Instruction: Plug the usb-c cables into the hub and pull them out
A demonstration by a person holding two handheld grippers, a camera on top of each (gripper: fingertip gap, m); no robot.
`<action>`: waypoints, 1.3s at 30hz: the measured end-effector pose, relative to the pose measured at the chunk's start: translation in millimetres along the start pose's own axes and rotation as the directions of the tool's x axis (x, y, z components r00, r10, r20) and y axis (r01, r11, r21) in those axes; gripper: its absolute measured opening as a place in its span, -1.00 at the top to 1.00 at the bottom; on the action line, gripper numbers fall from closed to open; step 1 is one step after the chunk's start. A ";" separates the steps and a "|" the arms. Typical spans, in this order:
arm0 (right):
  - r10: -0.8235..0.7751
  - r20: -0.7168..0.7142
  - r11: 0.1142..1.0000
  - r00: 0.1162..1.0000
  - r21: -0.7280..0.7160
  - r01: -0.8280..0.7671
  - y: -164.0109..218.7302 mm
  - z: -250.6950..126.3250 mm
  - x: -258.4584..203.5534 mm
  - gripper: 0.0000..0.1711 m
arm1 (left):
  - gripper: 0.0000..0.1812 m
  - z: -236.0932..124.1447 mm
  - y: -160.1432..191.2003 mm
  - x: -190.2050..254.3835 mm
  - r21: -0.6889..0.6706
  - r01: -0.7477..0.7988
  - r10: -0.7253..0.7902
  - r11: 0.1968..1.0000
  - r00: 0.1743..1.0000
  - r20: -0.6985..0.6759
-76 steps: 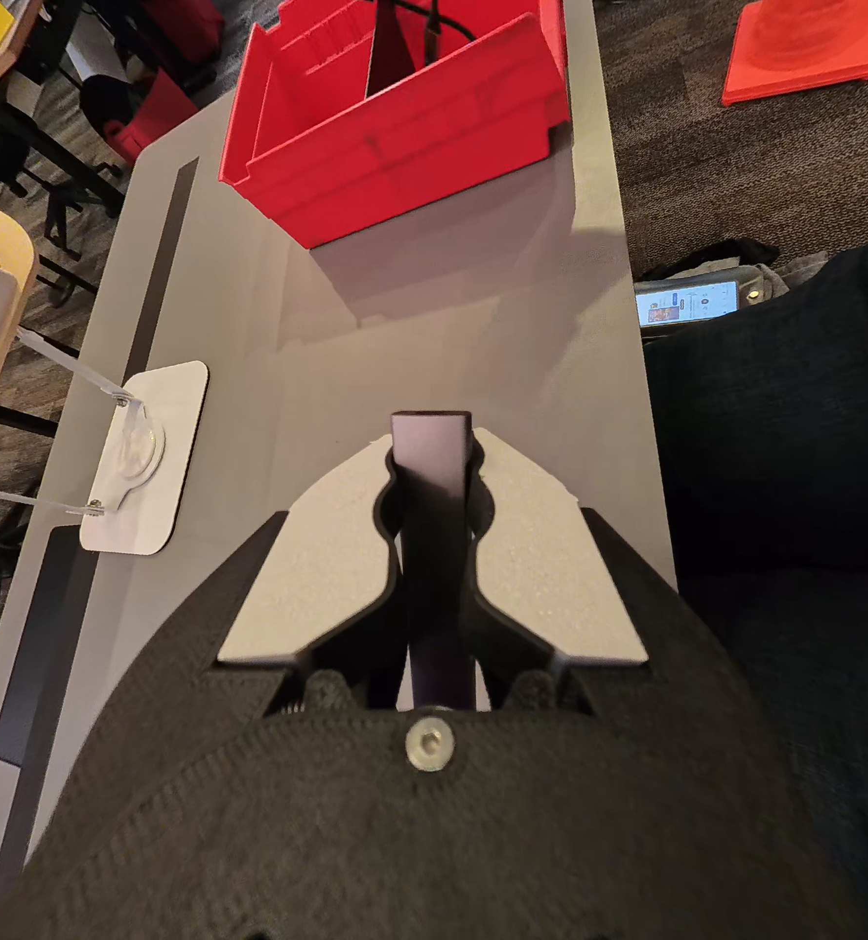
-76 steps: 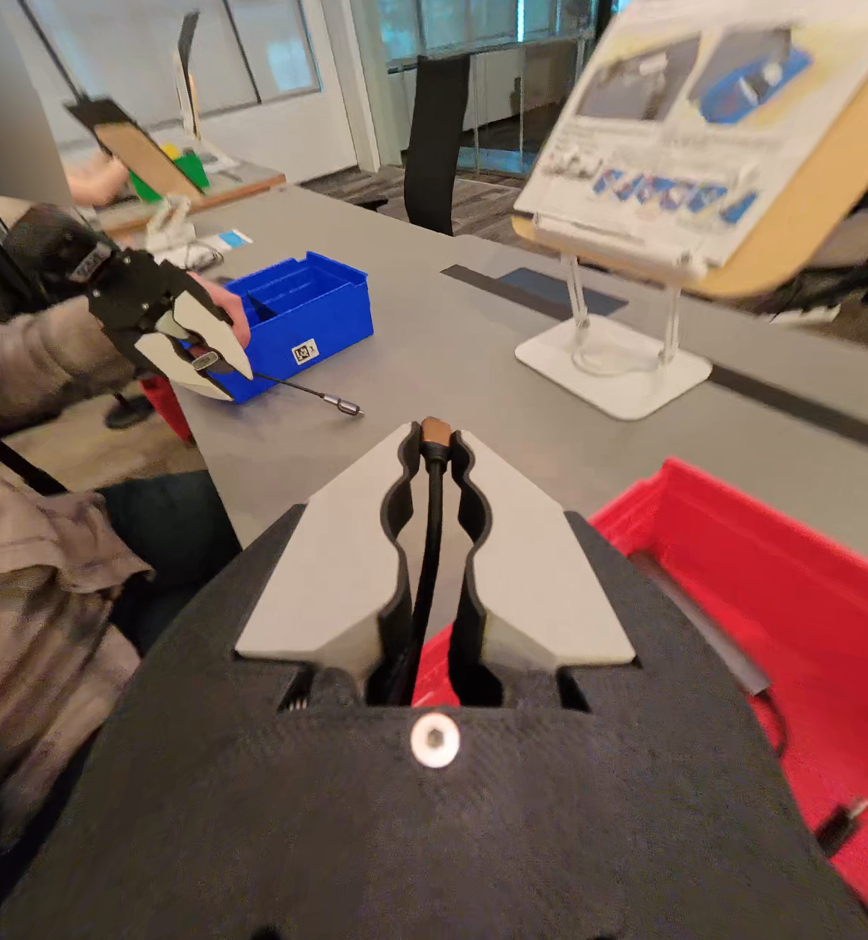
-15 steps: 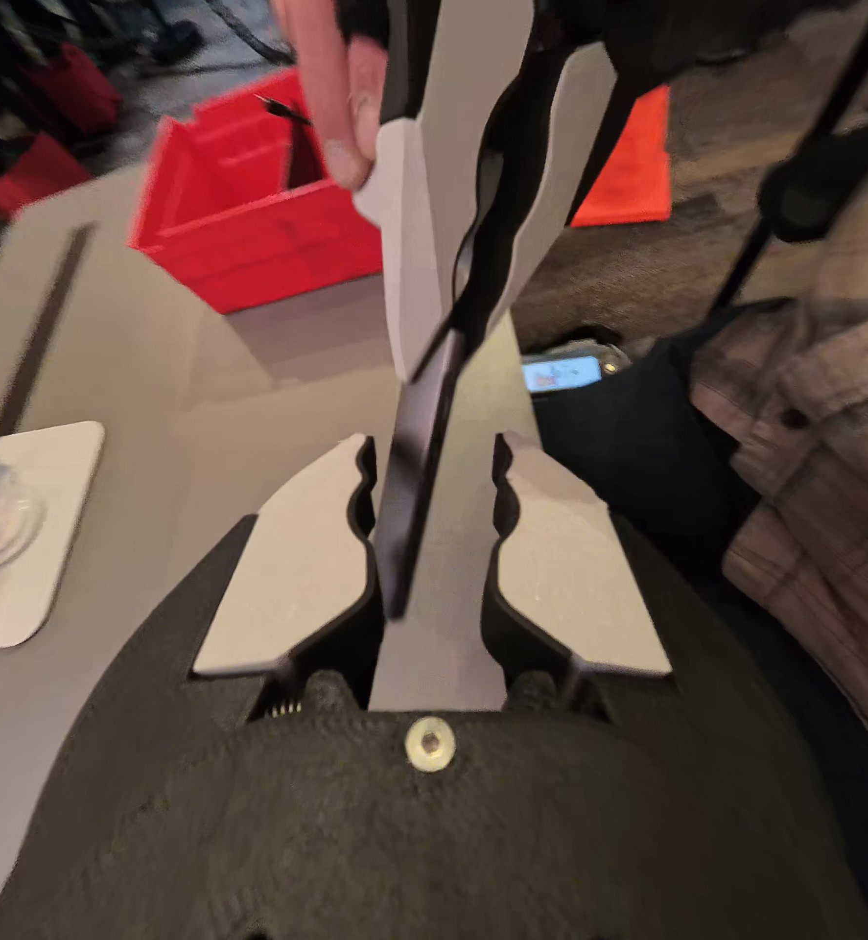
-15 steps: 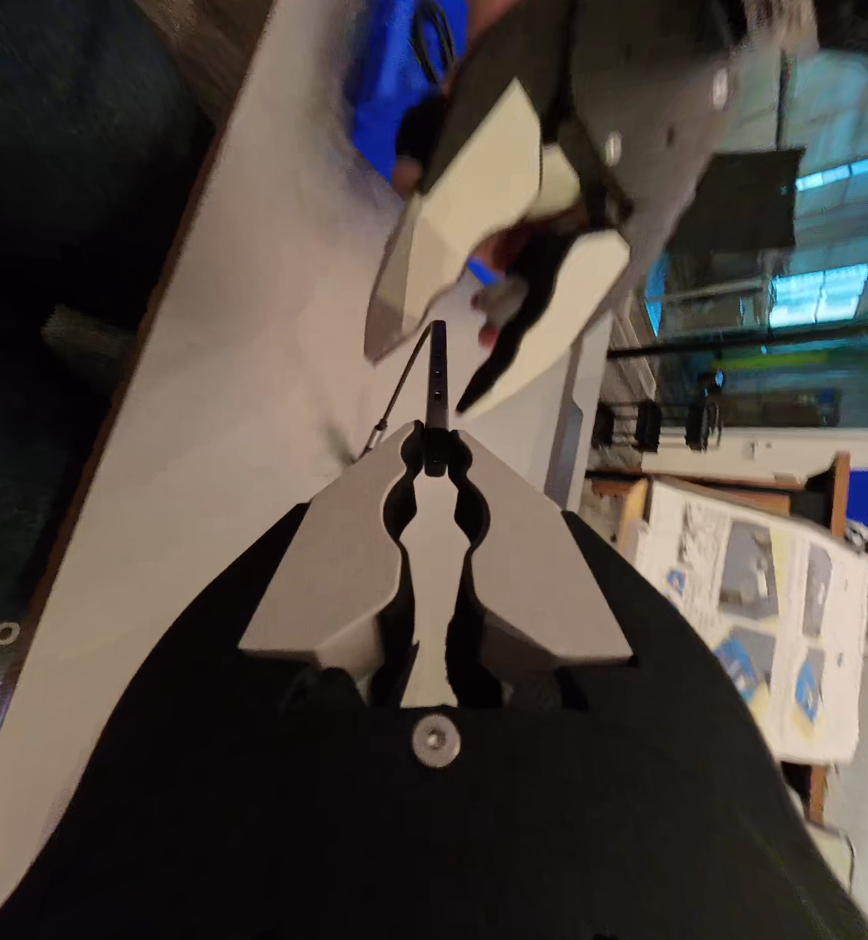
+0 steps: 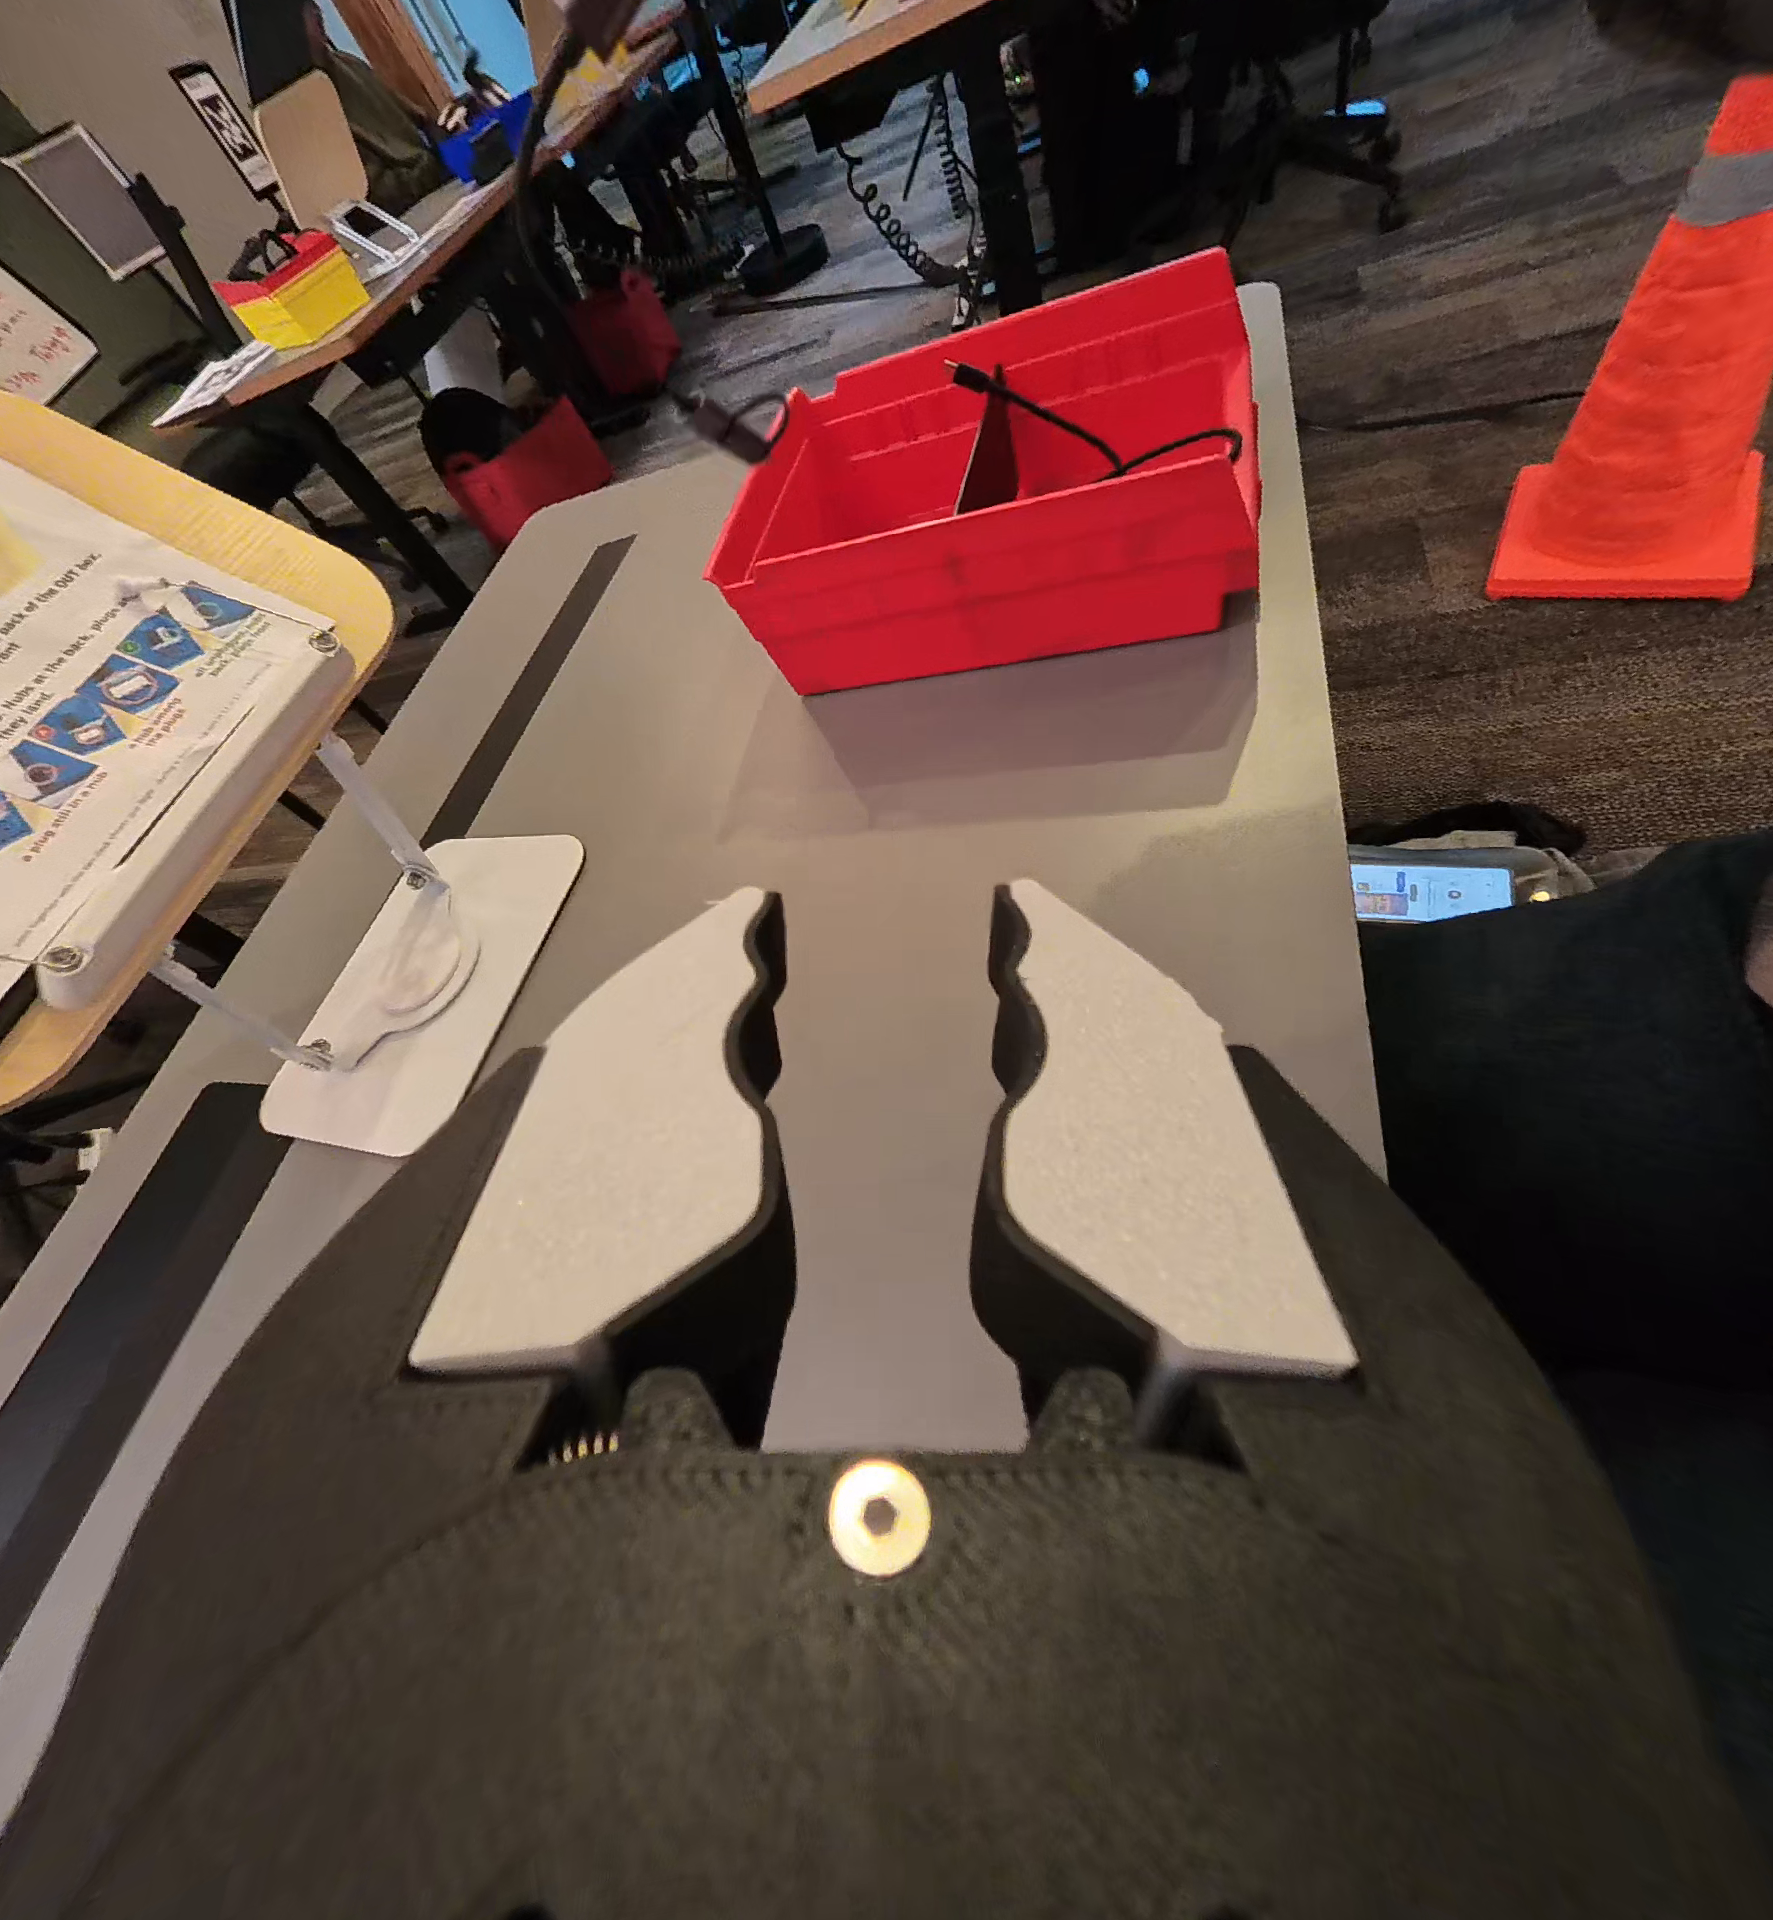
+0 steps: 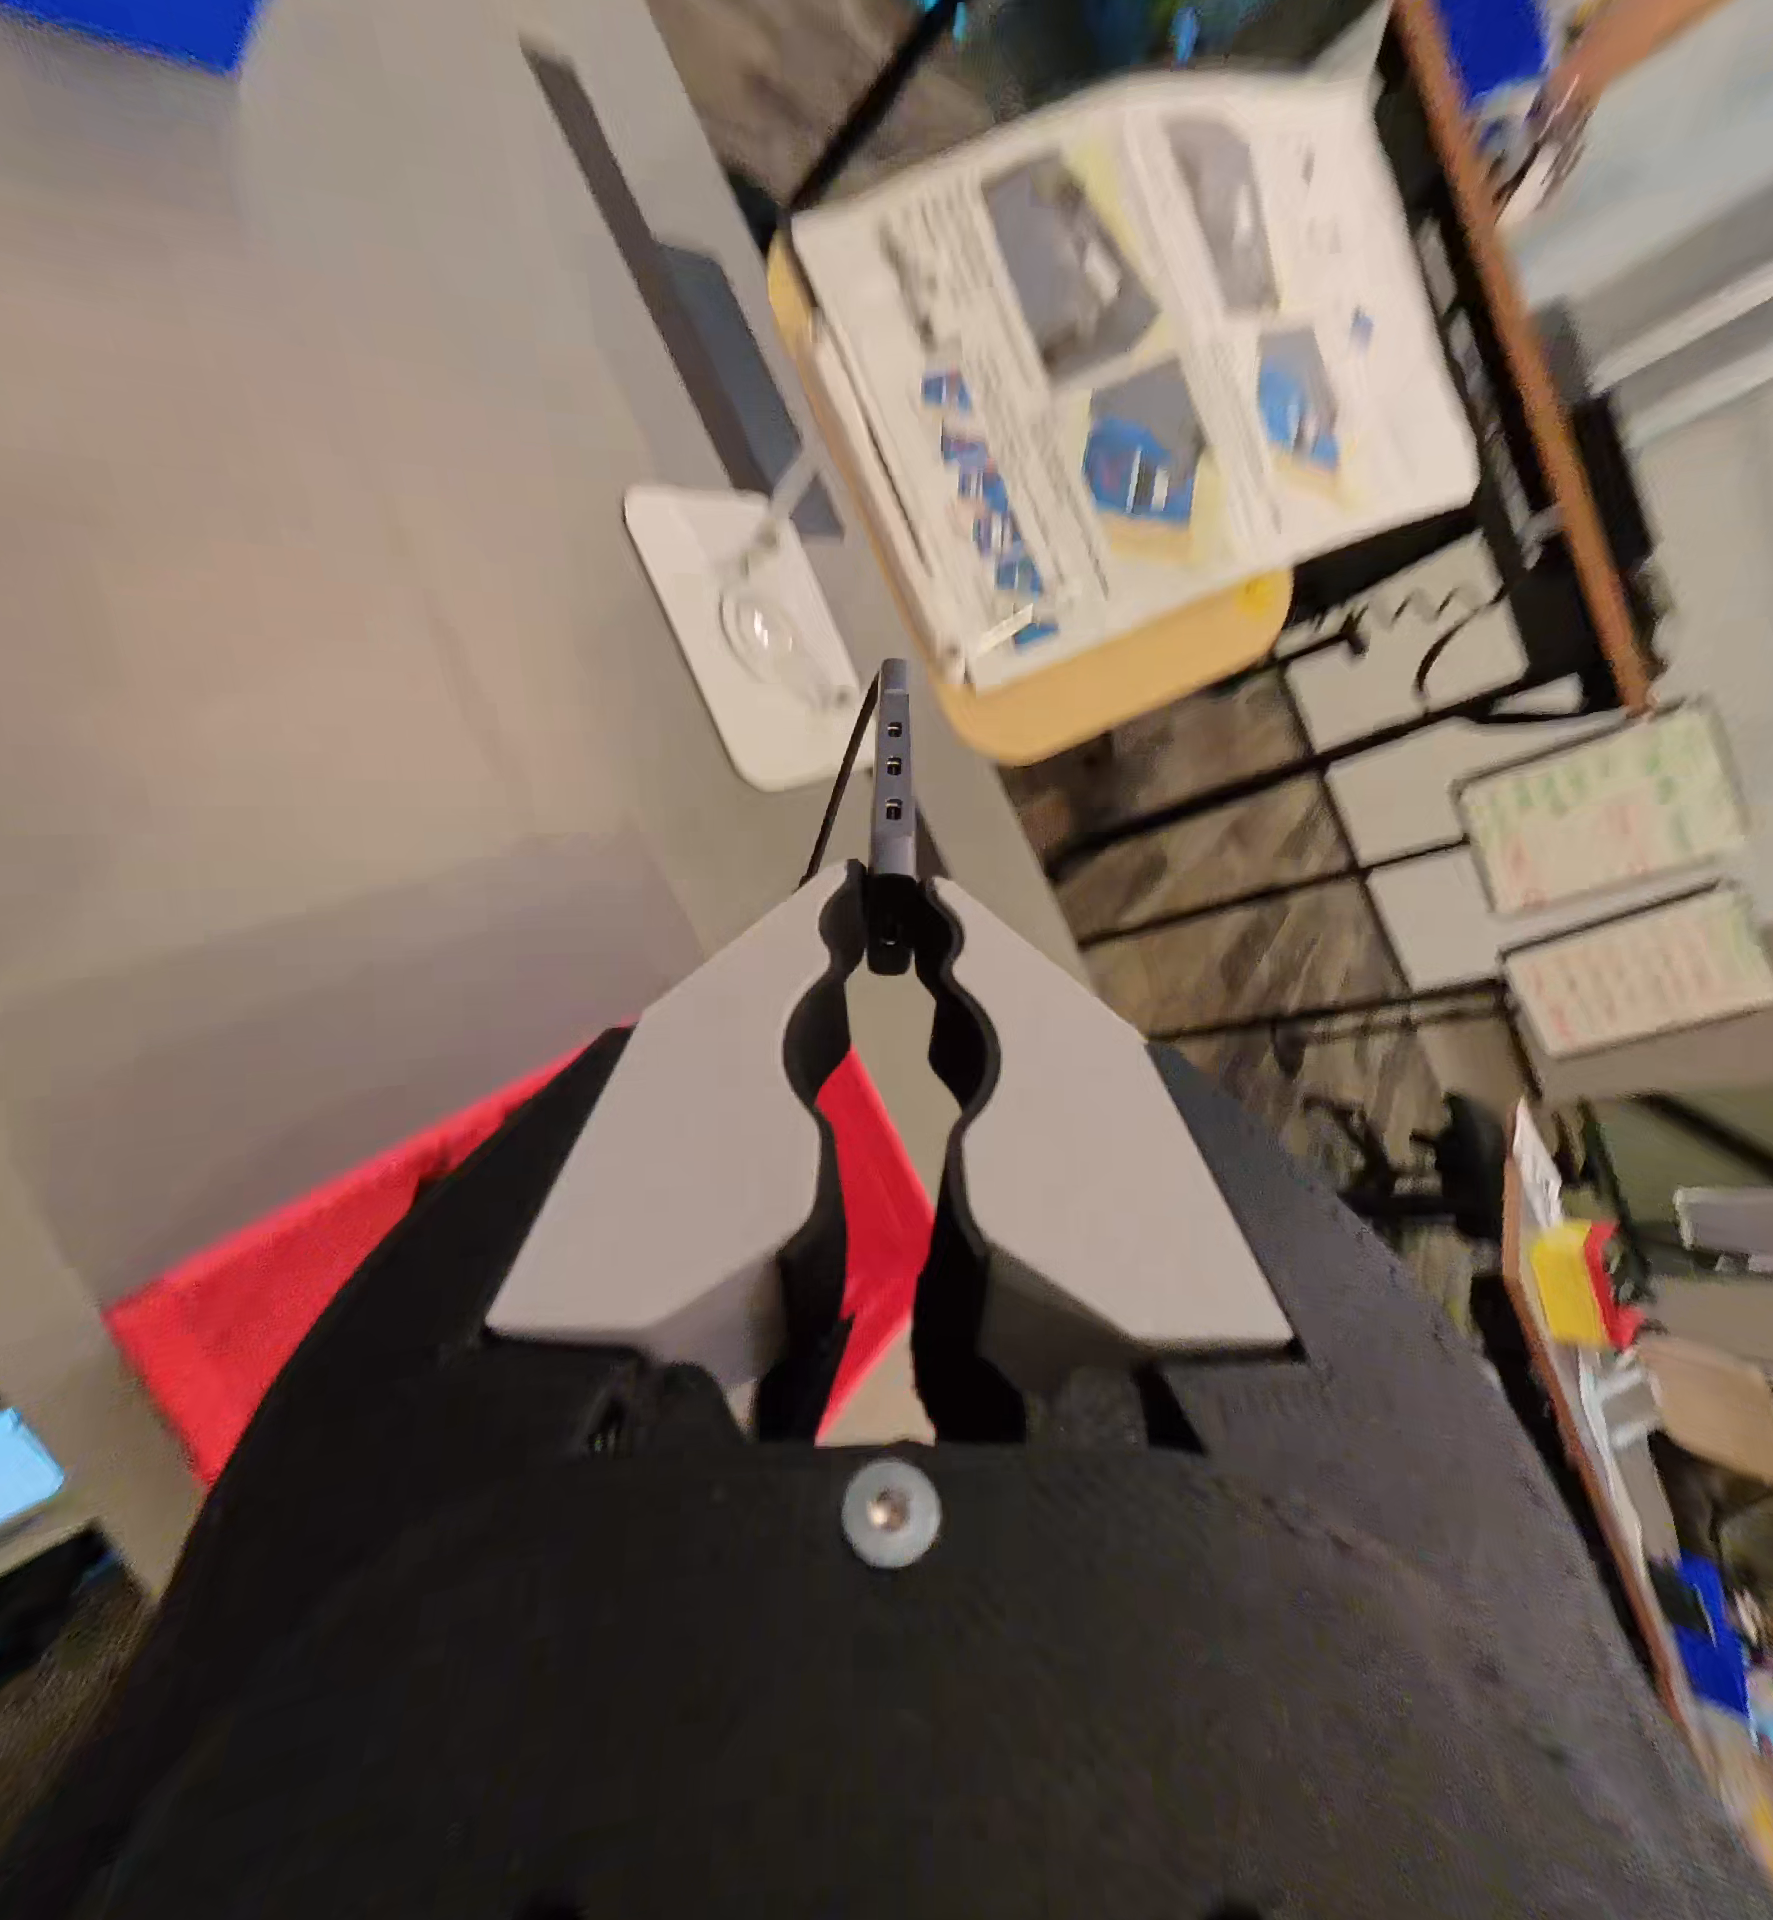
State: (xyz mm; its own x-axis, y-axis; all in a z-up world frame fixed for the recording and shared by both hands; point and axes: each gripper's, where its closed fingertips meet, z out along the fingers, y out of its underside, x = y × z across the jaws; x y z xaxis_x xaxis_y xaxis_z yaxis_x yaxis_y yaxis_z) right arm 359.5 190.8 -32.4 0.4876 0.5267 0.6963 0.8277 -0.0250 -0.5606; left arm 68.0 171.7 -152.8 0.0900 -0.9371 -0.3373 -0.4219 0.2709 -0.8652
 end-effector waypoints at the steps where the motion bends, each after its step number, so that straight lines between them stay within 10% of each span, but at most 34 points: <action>1: 0.015 0.006 0.999 1.000 -0.050 -0.015 14.5 -0.7 5.7 0.92 | 0.59 1.4 1.2 1.6 -0.006 -0.001 0.001 1.000 1.000 -0.007; 19: 0.602 0.200 0.766 0.773 -0.419 -0.488 204.5 96.3 -43.1 0.92 | 0.62 12.2 23.2 13.9 -0.102 -0.010 0.002 0.995 0.997 -0.074; 27: 0.478 0.095 0.600 0.873 -0.762 -0.245 291.7 116.4 -59.4 0.63 | 0.60 16.2 39.5 17.9 -0.171 -0.003 -0.016 0.985 0.994 -0.108; 31: 0.448 0.101 0.579 0.888 -0.790 -0.202 287.1 113.5 -54.8 0.30 | 0.59 15.1 45.6 16.1 -0.199 -0.006 -0.016 0.980 0.994 -0.108; 39: 0.376 0.086 0.744 0.923 -0.621 -0.246 204.1 100.5 -37.0 0.42 | 0.57 -36.9 52.0 -33.6 -0.315 -0.060 0.079 0.947 0.996 0.045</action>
State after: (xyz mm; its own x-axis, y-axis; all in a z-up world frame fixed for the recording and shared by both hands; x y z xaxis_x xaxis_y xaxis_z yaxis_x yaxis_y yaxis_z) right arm 482.5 251.5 -217.7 0.7371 0.5494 0.3934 0.6690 -0.6755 -0.3100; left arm 9.8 209.2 -172.8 0.0974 -0.9019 -0.4207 -0.6889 0.2440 -0.6825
